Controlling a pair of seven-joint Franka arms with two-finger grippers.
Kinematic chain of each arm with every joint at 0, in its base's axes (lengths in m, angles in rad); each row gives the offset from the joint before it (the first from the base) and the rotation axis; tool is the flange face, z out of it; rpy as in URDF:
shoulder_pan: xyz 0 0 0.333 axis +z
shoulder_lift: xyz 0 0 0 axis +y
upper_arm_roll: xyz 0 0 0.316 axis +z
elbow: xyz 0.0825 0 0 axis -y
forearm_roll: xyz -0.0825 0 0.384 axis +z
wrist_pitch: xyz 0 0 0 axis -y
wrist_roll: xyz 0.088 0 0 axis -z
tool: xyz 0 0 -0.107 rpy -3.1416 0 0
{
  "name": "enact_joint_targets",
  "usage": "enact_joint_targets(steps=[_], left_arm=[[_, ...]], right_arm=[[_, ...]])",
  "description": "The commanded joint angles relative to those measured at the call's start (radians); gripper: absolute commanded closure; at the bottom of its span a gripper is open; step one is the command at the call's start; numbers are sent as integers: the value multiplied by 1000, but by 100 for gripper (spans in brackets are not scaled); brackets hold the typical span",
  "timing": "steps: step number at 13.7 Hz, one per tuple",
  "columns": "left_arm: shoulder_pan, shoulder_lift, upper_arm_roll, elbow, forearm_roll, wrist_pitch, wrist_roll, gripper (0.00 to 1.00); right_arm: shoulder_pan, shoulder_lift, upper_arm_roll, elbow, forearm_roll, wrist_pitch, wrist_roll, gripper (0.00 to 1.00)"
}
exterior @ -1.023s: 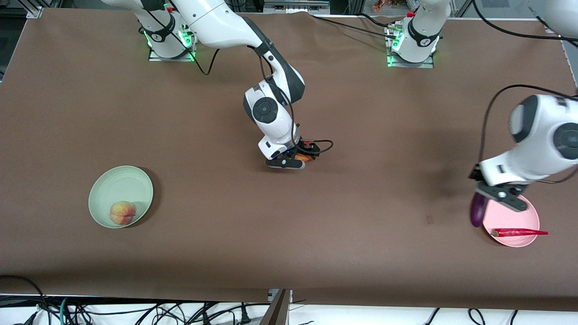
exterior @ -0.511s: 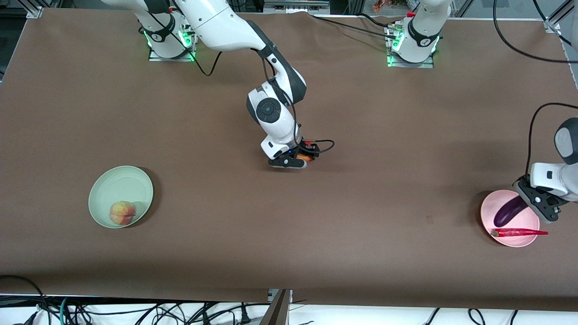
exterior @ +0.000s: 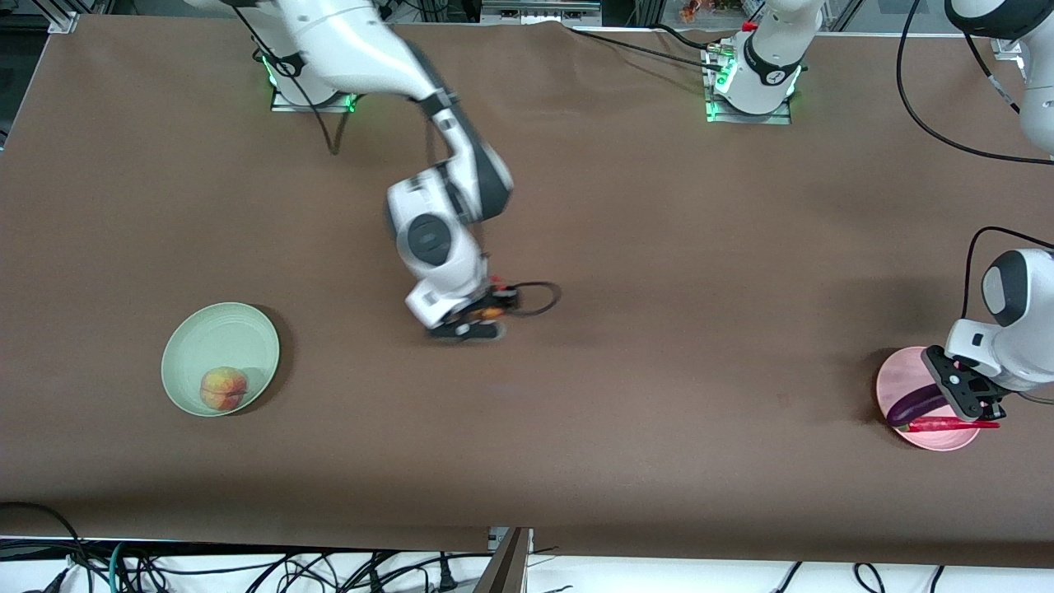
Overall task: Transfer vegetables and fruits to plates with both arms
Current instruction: 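Lower the eggplant onto the pink plate while the right gripper carries the pomegranate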
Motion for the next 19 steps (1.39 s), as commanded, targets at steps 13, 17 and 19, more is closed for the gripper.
enact_joint_targets(steps=[13, 17, 19], left_arm=[[0, -79, -14, 40, -200, -118, -1, 0], [-8, -165, -17, 44, -300, -255, -167, 0], [-23, -205, -42, 42, -308, -339, -295, 0]], right_arm=[[-481, 46, -26, -27, -157, -95, -819, 75], [-505, 58, -26, -26, -161, -57, -828, 28], [-519, 46, -25, -21, -151, -49, -820, 0]])
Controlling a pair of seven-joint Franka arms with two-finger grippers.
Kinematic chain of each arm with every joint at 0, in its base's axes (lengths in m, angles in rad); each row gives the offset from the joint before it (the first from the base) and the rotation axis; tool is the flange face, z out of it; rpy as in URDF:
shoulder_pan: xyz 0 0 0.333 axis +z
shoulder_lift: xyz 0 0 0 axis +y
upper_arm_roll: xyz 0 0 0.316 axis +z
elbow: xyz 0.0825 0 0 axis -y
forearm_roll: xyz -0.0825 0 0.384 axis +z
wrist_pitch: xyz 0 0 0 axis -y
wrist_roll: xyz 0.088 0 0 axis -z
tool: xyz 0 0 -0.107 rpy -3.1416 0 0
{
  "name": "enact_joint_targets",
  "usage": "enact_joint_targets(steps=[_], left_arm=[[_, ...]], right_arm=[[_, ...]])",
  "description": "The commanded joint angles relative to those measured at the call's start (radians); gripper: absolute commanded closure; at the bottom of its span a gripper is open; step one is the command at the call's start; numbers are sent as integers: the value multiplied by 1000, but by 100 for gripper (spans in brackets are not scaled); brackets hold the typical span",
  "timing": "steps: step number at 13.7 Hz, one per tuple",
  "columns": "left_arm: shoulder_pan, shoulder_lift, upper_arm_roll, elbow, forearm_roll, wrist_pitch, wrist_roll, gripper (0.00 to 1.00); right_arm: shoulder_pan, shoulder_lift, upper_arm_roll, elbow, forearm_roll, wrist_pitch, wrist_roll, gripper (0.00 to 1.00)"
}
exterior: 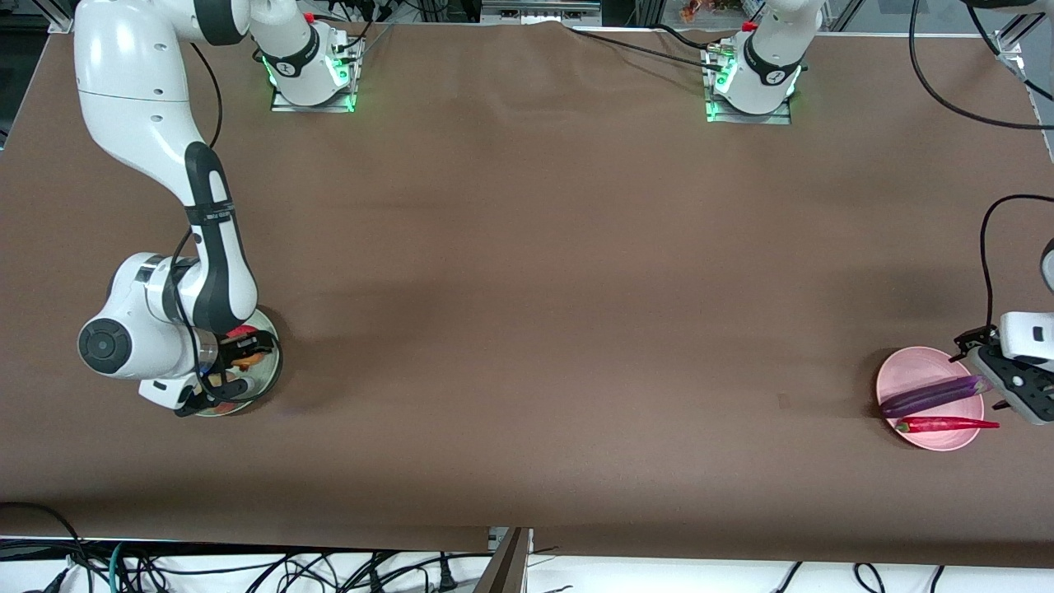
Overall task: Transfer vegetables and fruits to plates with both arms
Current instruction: 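Lower the eggplant onto the pink plate while the right gripper carries the pomegranate, then release the pomegranate on the green plate and lift both grippers away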
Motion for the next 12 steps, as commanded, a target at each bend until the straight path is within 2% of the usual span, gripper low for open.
enact_joint_targets(steps=[1, 3, 5, 7, 8, 10, 12], left_arm=[[-23, -70, -28, -15, -26, -114, -170, 0], [-21, -122, -86, -12, -29, -216, -297, 0], [-23, -193, -158, -12, -35, -325, -472, 0], [-18, -239, -238, -11, -40, -425, -651, 0], [-23, -265, -257, -9, -41, -456, -731, 0], [-27, -303, -307, -5, -46, -479, -892, 0], [-30, -301, -311, 70, -133, -508, -1023, 0]], right_arm=[[-19, -24, 16, 23, 2, 2, -11, 0], [-19, -34, 17, 127, 14, -63, -4, 0], [-19, -43, 5, 240, 68, -233, 66, 0], [-17, -44, 4, 351, 68, -370, 152, 0], [-16, -55, 5, 382, 68, -416, 198, 0], [-10, -125, 14, 376, 47, -462, 263, 0], [-17, -249, 31, 259, 33, -499, 298, 0]])
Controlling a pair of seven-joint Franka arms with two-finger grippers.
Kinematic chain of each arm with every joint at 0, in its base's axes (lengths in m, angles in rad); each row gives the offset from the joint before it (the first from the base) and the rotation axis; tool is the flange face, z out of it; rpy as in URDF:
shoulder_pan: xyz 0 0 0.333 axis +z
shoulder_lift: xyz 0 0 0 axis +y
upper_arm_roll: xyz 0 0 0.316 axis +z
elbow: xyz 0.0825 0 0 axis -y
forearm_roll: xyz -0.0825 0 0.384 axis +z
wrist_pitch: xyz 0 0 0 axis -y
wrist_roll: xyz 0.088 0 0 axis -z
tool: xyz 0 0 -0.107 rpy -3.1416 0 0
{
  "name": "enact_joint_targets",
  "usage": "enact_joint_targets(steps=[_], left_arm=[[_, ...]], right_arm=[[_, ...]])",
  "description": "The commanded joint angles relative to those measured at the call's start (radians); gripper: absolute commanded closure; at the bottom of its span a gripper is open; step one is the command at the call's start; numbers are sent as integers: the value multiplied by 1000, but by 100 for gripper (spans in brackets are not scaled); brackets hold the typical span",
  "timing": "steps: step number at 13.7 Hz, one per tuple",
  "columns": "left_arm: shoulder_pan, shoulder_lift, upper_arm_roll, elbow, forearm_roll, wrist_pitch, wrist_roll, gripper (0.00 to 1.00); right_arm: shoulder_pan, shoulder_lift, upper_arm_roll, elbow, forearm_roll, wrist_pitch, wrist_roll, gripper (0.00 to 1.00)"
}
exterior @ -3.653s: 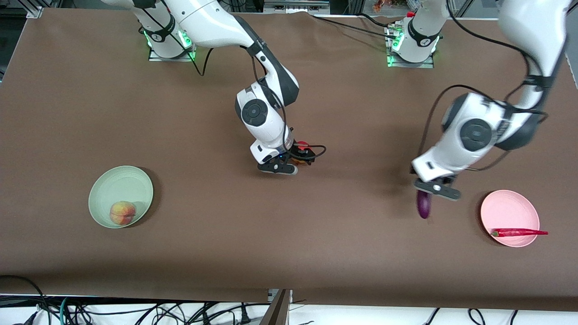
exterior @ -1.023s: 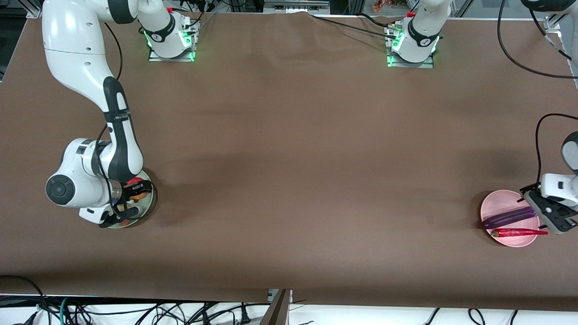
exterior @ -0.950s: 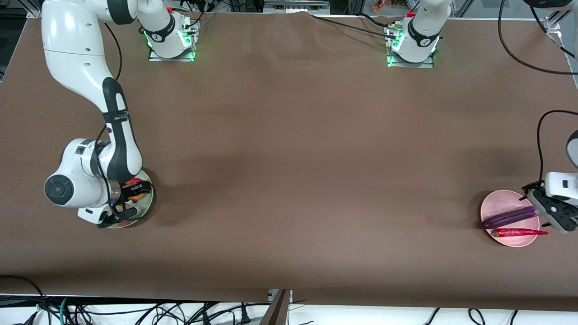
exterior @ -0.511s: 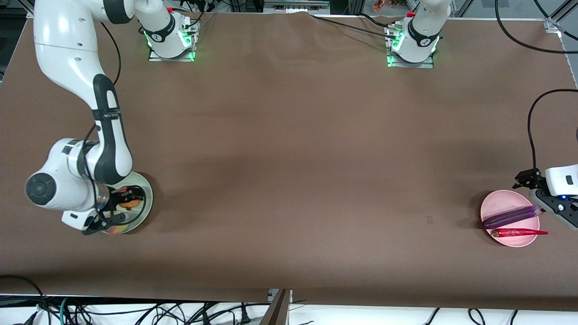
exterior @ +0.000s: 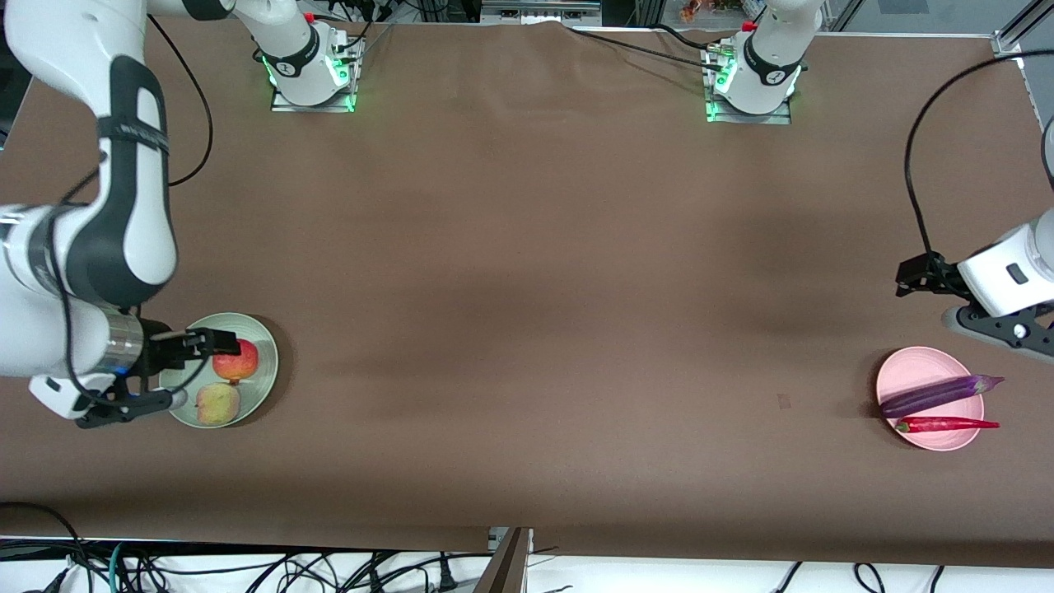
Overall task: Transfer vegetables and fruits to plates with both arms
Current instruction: 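Release the pomegranate on the green plate and lift both grippers away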
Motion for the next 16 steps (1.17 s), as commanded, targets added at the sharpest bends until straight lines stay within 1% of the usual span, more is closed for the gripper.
enact_joint_targets(steps=[1, 2, 3, 4, 5, 6, 7, 8, 9, 10, 12, 13, 15, 16], left_arm=[[-22, -15, 21, 67, -97, -34, -129, 0], [-78, -35, 97, 72, -114, -33, -170, 0], [-165, -76, 222, 69, -191, -30, -205, 0], [-316, -131, 441, 49, -327, -30, -216, 0], [-392, -161, 571, 16, -397, -30, -212, 0], [-446, -197, 649, -36, -430, -30, -209, 0], [-488, -242, 685, -78, -421, -21, -201, 0], [-522, -291, 717, -145, -407, -7, -186, 0], [-557, -346, 746, -211, -392, 5, -148, 0], [-600, -403, 779, -289, -370, 39, -113, 0], [-663, -494, 837, -432, -361, 163, -105, 0], [-677, -511, 854, -464, -361, 195, -106, 0], [-671, -493, 854, -456, -349, 199, -108, 0], [-663, -474, 853, -448, -330, 187, -92, 0]], right_arm=[[-18, -183, 54, -177, -58, -27, 56, 0], [-33, -248, 95, -222, -125, -33, 70, 0], [-65, -321, 153, -286, -180, -33, 88, 0], [-164, -410, 257, -360, -188, -38, 91, 0], [-199, -446, 295, -380, -187, -44, 88, 0], [-201, -477, 300, -405, -193, -44, 88, 0], [-202, -515, 304, -438, -207, -45, 87, 0], [-208, -552, 304, -469, -219, -45, 85, 0], [-231, -584, 304, -472, -216, -39, 82, 0], [-239, -607, 306, -486, -211, -45, 82, 0], [-244, -627, 306, -505, -213, -39, 82, 0], [-244, -629, 310, -502, -217, -45, 85, 0], [-260, -652, 355, -503, -234, -91, 151, 0], [-262, -653, 363, -505, -237, -102, 207, 0]])
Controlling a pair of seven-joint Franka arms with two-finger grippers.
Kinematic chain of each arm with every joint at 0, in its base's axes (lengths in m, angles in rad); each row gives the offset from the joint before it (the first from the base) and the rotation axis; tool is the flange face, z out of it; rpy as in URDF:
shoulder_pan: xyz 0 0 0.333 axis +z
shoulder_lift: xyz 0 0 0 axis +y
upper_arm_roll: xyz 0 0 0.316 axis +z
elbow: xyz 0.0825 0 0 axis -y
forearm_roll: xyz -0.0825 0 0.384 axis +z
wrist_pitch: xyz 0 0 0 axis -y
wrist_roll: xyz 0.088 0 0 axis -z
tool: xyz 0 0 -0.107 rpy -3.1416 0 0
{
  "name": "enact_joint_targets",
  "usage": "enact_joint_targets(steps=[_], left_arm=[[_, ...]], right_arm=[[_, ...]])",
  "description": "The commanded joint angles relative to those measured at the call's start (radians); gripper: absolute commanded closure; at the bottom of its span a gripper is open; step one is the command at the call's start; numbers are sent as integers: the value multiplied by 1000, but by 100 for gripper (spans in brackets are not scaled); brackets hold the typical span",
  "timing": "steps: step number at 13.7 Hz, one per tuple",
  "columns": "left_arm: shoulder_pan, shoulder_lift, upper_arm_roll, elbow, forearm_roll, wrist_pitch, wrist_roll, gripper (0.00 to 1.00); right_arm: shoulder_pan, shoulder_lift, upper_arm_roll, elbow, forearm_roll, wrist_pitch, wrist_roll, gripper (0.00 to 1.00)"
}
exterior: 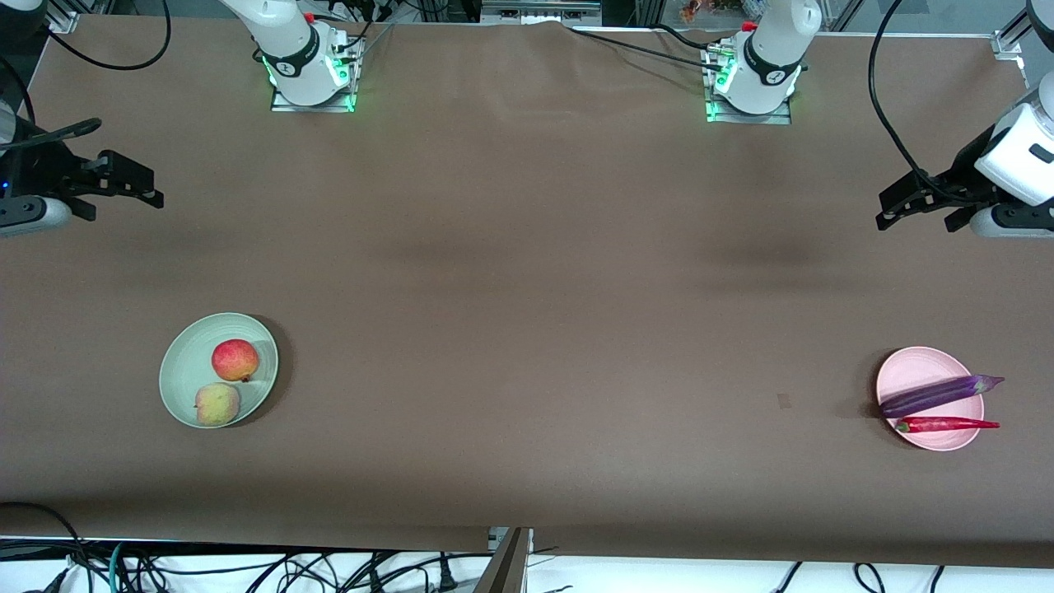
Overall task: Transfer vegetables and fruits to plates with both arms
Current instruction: 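Release the pomegranate on the green plate and lift both grippers away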
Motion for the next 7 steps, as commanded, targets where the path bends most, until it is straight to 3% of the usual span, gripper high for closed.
enact_joint_targets(steps=[1, 4, 7], left_arm=[[-15, 0, 16, -21, 42, -5, 59, 0], [-35, 83, 24, 114, 42, -74, 61, 0], [-35, 89, 26, 120, 43, -68, 69, 0]], right_arm=[[-24, -38, 52, -33, -26, -32, 104, 0], [-20, -14, 50, -10, -57, -35, 97, 0], [-17, -3, 52, 8, -74, -36, 96, 0]])
